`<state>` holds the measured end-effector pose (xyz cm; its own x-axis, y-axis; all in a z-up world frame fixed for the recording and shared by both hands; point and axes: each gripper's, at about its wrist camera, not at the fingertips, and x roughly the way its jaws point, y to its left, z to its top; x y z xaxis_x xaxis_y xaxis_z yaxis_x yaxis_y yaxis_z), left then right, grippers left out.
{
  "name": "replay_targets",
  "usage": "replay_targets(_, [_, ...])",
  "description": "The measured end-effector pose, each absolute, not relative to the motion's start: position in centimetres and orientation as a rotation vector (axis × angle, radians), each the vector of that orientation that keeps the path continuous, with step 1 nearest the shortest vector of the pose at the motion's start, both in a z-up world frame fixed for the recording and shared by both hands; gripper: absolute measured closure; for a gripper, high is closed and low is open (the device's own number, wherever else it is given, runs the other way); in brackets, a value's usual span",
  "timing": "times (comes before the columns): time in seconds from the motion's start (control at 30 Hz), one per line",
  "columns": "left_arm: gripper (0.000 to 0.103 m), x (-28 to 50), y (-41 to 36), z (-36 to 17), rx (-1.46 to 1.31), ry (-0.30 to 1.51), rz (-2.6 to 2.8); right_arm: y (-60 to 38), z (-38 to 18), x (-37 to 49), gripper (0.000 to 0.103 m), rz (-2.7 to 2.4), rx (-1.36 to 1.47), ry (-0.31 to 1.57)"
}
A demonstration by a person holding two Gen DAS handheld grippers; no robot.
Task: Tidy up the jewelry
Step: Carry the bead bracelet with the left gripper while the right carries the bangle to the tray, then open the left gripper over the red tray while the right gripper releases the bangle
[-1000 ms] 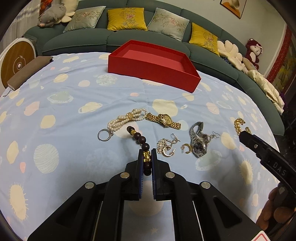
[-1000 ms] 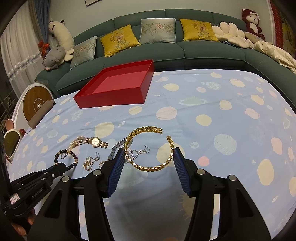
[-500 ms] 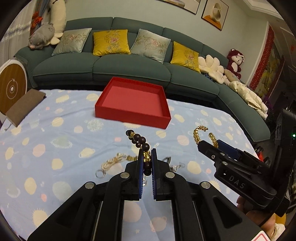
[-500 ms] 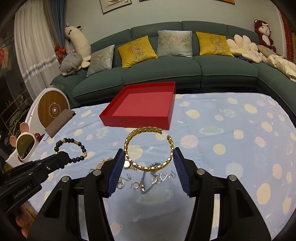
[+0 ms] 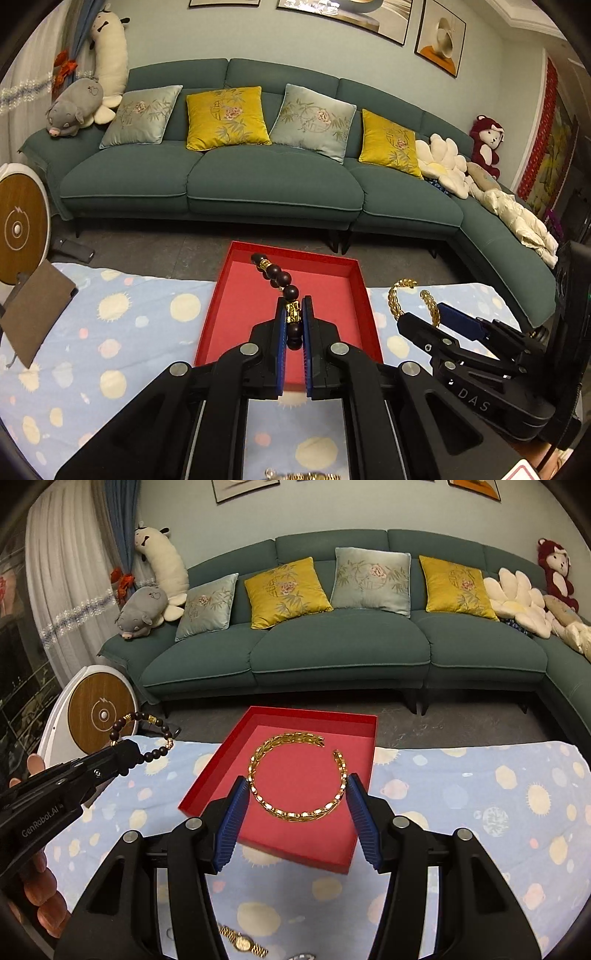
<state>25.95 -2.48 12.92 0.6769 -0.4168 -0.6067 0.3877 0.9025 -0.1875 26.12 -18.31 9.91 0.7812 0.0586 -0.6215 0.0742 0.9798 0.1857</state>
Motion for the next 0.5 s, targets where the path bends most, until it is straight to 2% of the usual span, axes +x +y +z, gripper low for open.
replay_targets(0.3, [0.098,36.6,-6.6,7.7,0.014,0.754,-0.391,-20.9,4.7,35.9,0.05,-0.046,0.235,0.741])
replay_targets(0.5, [0.098,41.0,-7.7,4.2,0.025,0.802,-0.352,-21.3,1.9,40.0,0.05,-0.059,0.225,0.784])
